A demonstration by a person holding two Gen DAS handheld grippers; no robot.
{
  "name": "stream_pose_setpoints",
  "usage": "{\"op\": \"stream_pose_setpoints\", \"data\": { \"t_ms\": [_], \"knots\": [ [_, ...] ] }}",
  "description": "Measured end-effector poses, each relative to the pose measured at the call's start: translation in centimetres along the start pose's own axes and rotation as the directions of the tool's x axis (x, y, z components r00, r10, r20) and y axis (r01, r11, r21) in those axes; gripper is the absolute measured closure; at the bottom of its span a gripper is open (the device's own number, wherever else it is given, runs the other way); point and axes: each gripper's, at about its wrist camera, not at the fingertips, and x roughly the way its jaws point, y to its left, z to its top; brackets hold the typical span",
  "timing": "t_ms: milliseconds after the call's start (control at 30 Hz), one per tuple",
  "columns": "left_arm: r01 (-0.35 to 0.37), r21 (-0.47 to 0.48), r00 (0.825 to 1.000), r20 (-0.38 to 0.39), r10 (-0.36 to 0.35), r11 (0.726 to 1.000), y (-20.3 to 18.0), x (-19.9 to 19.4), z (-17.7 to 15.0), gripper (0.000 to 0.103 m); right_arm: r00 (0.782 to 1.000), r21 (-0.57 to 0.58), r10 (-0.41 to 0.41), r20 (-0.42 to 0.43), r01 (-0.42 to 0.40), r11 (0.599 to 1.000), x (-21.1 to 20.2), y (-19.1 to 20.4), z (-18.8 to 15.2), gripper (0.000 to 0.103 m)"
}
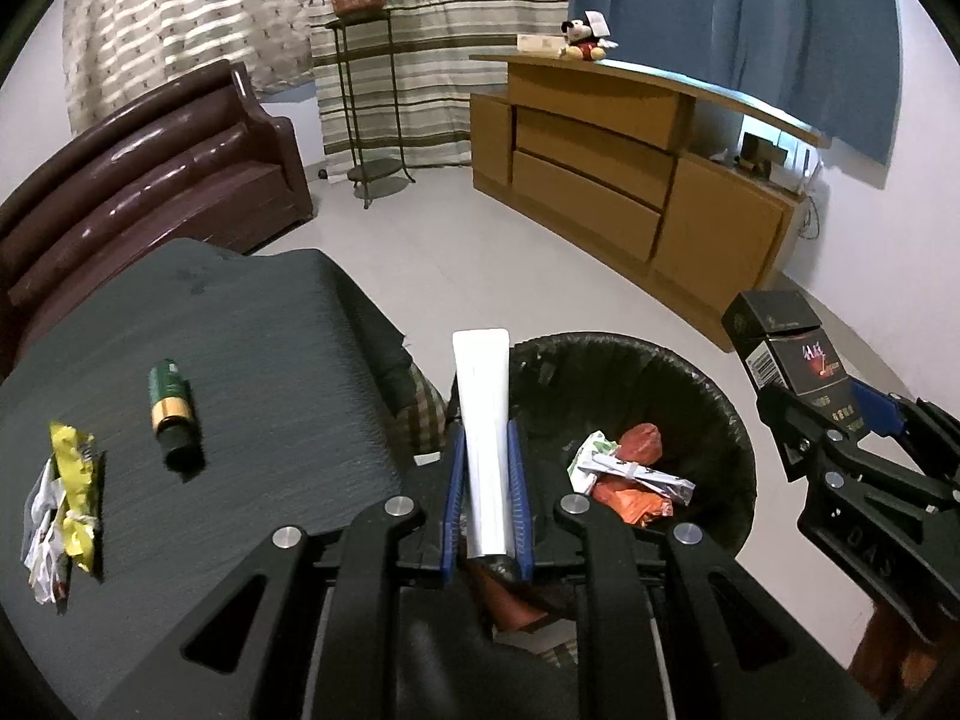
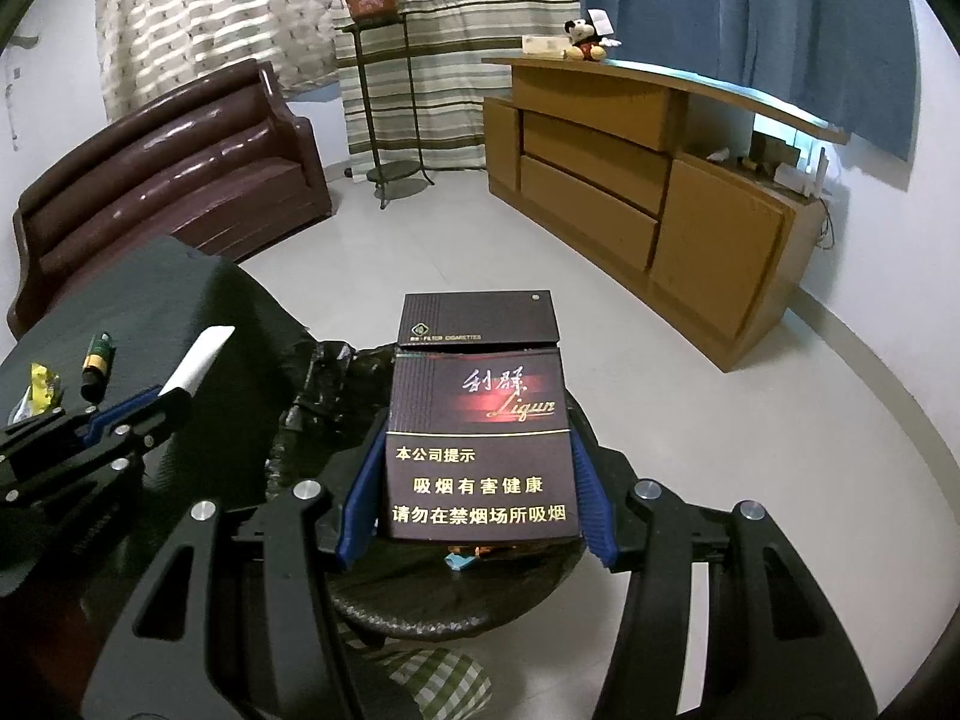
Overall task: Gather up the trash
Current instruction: 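Carry the white strip and cigarette box with both tools over the black bin, then open both tools to drop the strip and cigarette box into the bin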
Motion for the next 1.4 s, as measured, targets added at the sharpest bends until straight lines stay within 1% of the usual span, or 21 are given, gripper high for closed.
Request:
{"op": "stream_pose_setpoints", "data": {
  "t_ms": [267,367,433,500,600,867,933,1100,1233,1400],
  "knots": [
    [-0.008,0.022,1.000,-0.011,0.008,1.000,-0.9,1.1,0.8,0.086,1.000,0.026,0.001,-0.010,-0.001,1.000,1.2,-0.5,0.1,0.049],
    [-0.027,0.013,0.999,-0.018,0.028,1.000,-0.8,1.3,1.0,0.073,1.000,0.035,0.005,-0.018,-0.004,0.999,1.5,-0.7,-0.1,0.048],
    [-0.031,0.010,0.999,-0.017,0.031,0.999,-0.8,1.3,1.0,0.060,1.000,0.041,0.005,-0.020,-0.004,0.999,1.6,-0.8,-0.2,0.043],
    [-0.035,0.011,0.999,-0.013,0.035,0.999,-0.8,1.2,0.9,0.054,1.000,0.043,0.000,-0.018,0.001,0.999,1.6,-0.9,-0.3,0.042],
    [-0.043,0.014,0.999,-0.008,0.043,0.999,-1.0,1.1,0.9,0.050,1.000,0.053,-0.003,-0.013,0.003,0.999,1.3,-1.1,-0.3,0.042],
    [-0.053,0.008,0.999,-0.002,0.054,0.999,-0.8,0.7,0.7,0.049,1.000,0.058,-0.001,-0.010,0.001,0.998,0.7,-0.9,-0.2,0.041],
    [-0.069,0.001,0.998,-0.001,0.069,0.998,-0.5,0.4,0.7,0.046,1.000,0.055,0.002,-0.011,-0.002,0.998,0.6,-0.9,-0.2,0.041],
    [-0.089,-0.026,0.996,0.006,0.089,0.996,1.0,-0.8,0.2,0.046,1.000,0.049,0.022,-0.019,-0.022,0.999,0.2,0.3,-0.1,0.041],
    [-0.119,-0.053,0.993,0.007,0.119,0.991,3.3,-2.0,-0.7,0.045,0.999,0.021,0.047,-0.020,-0.046,0.999,-0.1,2.3,-0.1,0.041],
    [-0.184,-0.103,0.983,-0.001,0.185,0.977,7.3,-3.6,-2.1,0.044,0.995,-0.016,0.094,-0.030,-0.095,0.995,-0.3,5.4,-0.1,0.041]
  ]
}}
